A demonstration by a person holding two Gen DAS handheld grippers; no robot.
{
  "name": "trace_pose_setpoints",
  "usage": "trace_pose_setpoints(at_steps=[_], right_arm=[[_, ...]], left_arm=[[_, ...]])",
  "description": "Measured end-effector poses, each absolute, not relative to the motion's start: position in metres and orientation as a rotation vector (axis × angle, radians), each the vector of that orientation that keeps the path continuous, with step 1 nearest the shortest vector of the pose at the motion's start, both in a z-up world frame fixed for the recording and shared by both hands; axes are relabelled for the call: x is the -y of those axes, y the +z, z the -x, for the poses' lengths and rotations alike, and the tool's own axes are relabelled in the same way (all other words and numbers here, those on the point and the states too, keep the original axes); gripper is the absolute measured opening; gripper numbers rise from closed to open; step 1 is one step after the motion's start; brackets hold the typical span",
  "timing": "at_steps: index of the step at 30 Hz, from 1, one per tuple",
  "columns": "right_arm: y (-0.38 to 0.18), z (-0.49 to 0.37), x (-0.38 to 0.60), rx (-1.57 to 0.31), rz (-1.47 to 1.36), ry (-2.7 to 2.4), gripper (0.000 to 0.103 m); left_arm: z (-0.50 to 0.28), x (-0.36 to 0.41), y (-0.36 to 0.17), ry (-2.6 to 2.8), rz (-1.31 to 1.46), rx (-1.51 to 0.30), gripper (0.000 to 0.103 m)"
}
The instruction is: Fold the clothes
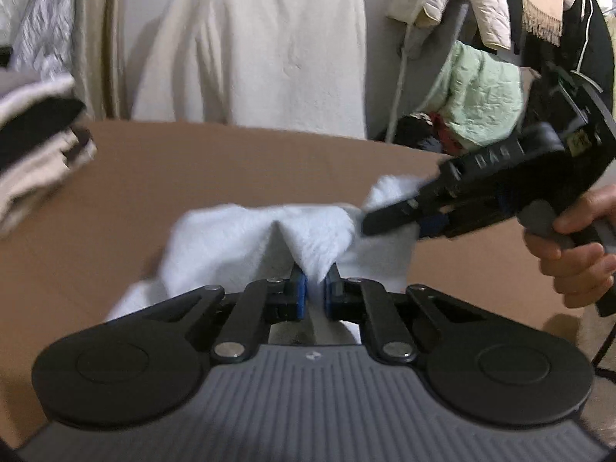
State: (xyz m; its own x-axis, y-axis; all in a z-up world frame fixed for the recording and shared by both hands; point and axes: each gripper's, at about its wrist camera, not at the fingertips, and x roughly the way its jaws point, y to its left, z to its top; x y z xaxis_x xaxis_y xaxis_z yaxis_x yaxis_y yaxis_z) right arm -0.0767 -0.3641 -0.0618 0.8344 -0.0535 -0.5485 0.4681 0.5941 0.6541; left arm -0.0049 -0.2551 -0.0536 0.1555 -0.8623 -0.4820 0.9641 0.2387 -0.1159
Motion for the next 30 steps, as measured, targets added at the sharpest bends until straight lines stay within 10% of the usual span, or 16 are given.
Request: trace_pose_setpoints(at_steps=[2,4,8,15,30], right_arm=[[-0.065,0.079,0.367,-0.506,-0.906,-0.327,0.047],[-0.064,0.077,0.366,-0.500,-0.874,-0.318,0.022],[-0.057,0.067,0.357,-0.502,-0.787,-0.303,0.022],[-0.052,0.072,0.356,-0.508,-0.768,-0.318,0.058],[-0.040,0.093,0.364,-0.509,-0.739,-0.369,0.059]], left_arm=[[-0.005,0.251,-0.050,-1.279,-0.250,-0.492,0.007],[-0.016,0.249,-0.050,-1.250,-0.240,-0.503,0.007],[-0.019,0.254,-0.053,-1.193,-0.295,-0.479,0.007],[-0.021,0.254,-0.045,-1.070,-0.344,-0.403,0.006],[-0.103,0.223,-0.041,-0.355,-0.403,-0.255,0.006]])
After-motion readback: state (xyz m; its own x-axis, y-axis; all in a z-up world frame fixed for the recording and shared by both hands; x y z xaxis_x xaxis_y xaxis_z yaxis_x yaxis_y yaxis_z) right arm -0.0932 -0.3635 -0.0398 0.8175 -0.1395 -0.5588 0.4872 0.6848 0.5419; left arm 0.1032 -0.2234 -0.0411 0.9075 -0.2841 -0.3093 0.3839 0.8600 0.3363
